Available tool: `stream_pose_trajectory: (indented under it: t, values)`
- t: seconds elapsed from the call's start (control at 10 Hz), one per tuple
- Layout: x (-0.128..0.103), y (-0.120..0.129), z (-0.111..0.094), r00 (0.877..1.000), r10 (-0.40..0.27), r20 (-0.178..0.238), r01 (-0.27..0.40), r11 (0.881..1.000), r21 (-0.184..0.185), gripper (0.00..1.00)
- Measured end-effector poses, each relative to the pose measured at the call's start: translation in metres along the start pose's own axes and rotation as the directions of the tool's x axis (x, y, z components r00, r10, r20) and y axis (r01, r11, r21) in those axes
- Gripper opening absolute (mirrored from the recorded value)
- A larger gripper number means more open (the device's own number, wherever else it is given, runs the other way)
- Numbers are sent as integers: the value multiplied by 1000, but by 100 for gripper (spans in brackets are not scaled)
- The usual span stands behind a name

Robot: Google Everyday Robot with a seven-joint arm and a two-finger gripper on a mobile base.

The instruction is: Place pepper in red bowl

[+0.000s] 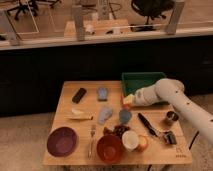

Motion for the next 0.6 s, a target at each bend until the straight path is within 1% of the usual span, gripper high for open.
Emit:
stream_pose_trajectory:
  t: [0.2, 0.4, 0.6]
  values:
    - [-16, -10, -24, 1000, -27, -12, 27, 996, 84, 14]
    - [-39, -22, -45, 998, -68, -16, 70, 985, 157, 14]
    - [-61, -30, -58, 994, -106, -3, 105, 974, 203, 14]
